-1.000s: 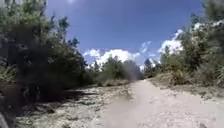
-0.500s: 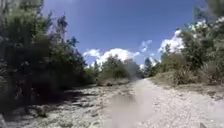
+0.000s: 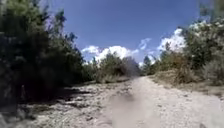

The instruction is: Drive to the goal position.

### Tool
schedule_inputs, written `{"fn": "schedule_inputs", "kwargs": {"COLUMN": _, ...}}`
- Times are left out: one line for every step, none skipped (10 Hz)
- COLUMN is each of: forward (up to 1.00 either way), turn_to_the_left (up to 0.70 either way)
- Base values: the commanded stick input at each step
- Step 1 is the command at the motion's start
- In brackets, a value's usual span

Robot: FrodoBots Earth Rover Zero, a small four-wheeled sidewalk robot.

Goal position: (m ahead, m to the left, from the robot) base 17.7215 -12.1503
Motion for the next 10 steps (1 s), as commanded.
{"fn": "schedule_inputs", "kwargs": {"forward": 0.44, "turn_to_the_left": 0.02}}
{"fn": "schedule_inputs", "kwargs": {"forward": 0.44, "turn_to_the_left": 0.02}}
{"fn": "schedule_inputs", "kwargs": {"forward": 0.44, "turn_to_the_left": 0.02}}
{"fn": "schedule_inputs", "kwargs": {"forward": 0.44, "turn_to_the_left": 0.02}}
{"fn": "schedule_inputs", "kwargs": {"forward": 0.44, "turn_to_the_left": 0.02}}
{"fn": "schedule_inputs", "kwargs": {"forward": 0.44, "turn_to_the_left": 0.02}}
{"fn": "schedule_inputs", "kwargs": {"forward": 0.44, "turn_to_the_left": 0.02}}
{"fn": "schedule_inputs", "kwargs": {"forward": 0.44, "turn_to_the_left": 0.02}}
{"fn": "schedule_inputs", "kwargs": {"forward": 0.44, "turn_to_the_left": 0.02}}
{"fn": "schedule_inputs", "kwargs": {"forward": 0.44, "turn_to_the_left": 0.02}}
